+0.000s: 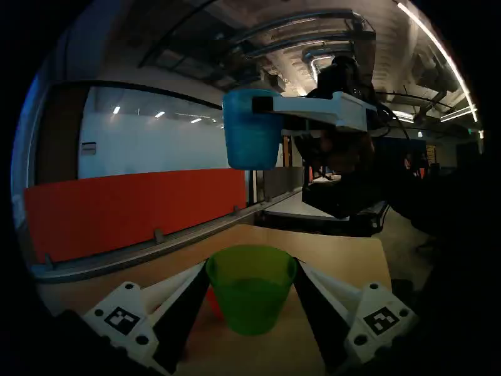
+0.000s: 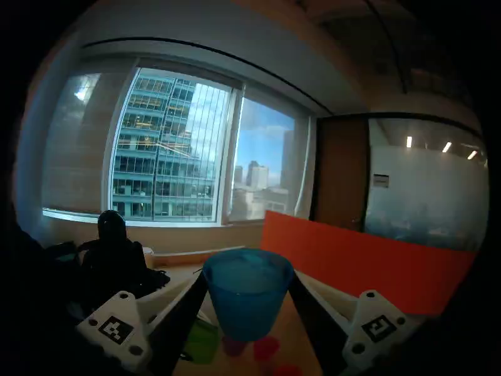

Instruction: Pour water

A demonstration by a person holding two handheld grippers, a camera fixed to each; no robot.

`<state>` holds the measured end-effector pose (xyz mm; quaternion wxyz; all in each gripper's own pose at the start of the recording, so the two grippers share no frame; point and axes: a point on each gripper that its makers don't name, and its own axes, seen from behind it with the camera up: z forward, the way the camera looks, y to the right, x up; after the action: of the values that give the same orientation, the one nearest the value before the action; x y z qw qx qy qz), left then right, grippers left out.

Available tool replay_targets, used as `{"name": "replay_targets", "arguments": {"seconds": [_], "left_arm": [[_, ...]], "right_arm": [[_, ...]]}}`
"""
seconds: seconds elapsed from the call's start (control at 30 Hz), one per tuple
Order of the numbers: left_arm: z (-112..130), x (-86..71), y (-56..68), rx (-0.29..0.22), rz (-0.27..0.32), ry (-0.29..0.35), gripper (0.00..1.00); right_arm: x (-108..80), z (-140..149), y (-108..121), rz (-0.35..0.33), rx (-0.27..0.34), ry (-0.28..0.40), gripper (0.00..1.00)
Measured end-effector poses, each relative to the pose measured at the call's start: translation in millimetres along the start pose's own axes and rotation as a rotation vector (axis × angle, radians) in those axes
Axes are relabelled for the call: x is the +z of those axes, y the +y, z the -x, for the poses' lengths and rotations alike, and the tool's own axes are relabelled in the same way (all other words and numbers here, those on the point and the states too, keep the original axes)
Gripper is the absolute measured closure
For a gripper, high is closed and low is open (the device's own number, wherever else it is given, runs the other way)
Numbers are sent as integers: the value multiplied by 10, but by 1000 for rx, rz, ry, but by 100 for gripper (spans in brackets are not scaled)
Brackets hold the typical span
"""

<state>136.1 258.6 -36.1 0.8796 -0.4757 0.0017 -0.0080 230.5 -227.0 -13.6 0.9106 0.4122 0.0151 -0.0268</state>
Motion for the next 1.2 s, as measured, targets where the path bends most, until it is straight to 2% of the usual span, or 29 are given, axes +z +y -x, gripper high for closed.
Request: {"name": "replay_targets", "arguments": {"seconds": [0.37, 0.57, 0.77, 0.97, 1.2], "left_arm": [[4, -180, -191, 8, -51, -16, 11], [24, -217, -273, 13, -69, -30, 11], [48, -217, -279, 13, -71, -40, 11], [92, -206, -277, 11, -70, -53, 11], [228, -214, -286, -1, -66, -85, 11]], "right_arm": [[-251, 178, 156, 34, 23, -3, 9], [-334, 263, 198, 39, 27, 1, 9], [-369, 382, 186, 30, 16, 0, 9], [-390, 473, 133, 3, 39, -1, 9], [-408, 738, 53, -43, 56, -44, 8]]}}
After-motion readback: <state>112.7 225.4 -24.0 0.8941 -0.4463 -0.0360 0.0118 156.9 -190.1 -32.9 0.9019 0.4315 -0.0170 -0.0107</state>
